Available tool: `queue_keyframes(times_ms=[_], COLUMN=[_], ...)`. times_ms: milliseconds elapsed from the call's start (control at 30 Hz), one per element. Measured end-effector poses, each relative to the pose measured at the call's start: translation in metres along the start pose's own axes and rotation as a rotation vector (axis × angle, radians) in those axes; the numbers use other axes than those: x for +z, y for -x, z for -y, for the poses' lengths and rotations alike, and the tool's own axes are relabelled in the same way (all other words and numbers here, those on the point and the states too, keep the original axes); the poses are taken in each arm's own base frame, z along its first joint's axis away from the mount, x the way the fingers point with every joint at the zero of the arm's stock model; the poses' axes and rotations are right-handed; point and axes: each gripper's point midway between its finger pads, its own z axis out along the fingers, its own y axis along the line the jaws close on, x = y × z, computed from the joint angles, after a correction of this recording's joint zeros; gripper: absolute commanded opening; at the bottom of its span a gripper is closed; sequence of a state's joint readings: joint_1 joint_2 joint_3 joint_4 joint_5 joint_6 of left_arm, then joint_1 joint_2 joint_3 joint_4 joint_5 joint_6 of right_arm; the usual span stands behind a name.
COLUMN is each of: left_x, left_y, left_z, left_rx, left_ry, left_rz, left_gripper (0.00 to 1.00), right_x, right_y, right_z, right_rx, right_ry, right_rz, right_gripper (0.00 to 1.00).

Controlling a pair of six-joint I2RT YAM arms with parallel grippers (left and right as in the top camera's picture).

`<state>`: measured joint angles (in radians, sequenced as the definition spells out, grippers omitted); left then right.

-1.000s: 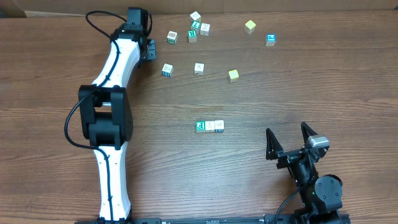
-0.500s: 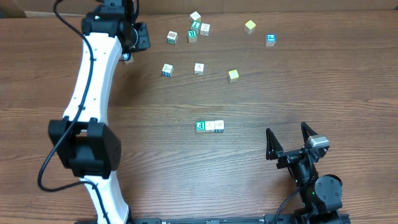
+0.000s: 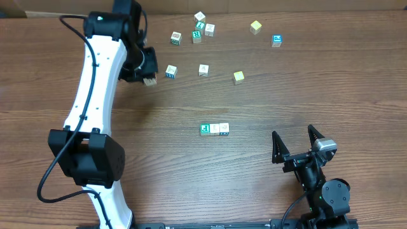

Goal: Form a horizontal line
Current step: 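Lift the '5' block and carry it toward the row's left end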

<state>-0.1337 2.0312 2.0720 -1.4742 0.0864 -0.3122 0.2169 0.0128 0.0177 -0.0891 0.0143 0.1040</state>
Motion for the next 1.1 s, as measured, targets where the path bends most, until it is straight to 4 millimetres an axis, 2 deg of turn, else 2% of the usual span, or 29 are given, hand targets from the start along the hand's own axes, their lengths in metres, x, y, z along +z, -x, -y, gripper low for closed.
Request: queue_keyframes(times_ms=[200,467,700,1100], left_x=[0.004,0.03,0.055,0.093], left_y=[-0.022,-0.053,-0.081,-0.103], left_z=[0.024,0.044,0.043,0.042], left_rx=[0.063,0.108,0.066,-0.037], left_ry=[0.001,0.028,0.076,0.117], left_rz=[-0.055,-0.141,-0.233,-0.272], left_gripper=[0.25,0.24,0.16,0.18], right_x=[0.0,0.0,0.0,0.0], right_y=[0.0,0.0,0.0,0.0], right_z=[0.0,0.0,0.0,0.0], right_rx=[0.0,0.0,0.0,0.0], right_ry=[0.0,0.0,0.0,-0.001], right_rz=[0.0,0.0,0.0,0.0], right_gripper=[1.0,1.0,1.0,1.0])
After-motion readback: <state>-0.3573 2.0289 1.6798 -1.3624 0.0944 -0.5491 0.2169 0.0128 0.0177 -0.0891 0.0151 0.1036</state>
